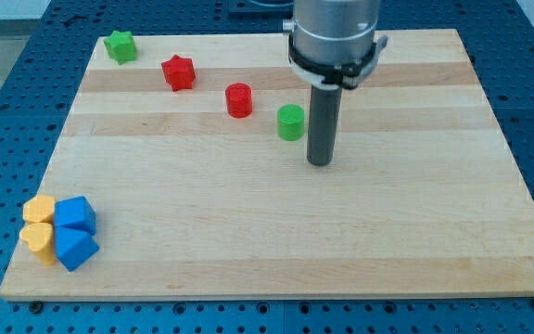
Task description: Slide the blue cube and yellow hexagon towards bottom center
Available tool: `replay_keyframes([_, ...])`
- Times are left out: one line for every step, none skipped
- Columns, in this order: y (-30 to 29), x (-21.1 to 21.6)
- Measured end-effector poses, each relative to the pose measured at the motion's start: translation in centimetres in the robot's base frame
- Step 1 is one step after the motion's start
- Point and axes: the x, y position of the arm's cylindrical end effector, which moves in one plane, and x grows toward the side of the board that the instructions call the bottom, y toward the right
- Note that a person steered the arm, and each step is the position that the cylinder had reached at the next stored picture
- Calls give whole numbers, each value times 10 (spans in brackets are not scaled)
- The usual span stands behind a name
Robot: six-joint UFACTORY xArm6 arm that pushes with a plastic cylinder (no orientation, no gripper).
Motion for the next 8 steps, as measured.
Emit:
replay_keyframes([-57,10])
replay_keyframes([-131,8])
replay_keyframes([-203,6])
replay_keyframes([-287,11])
replay_keyframes([-349,21])
replay_keyframes([-352,22])
replay_keyframes([-352,24])
replay_keyframes([-352,44])
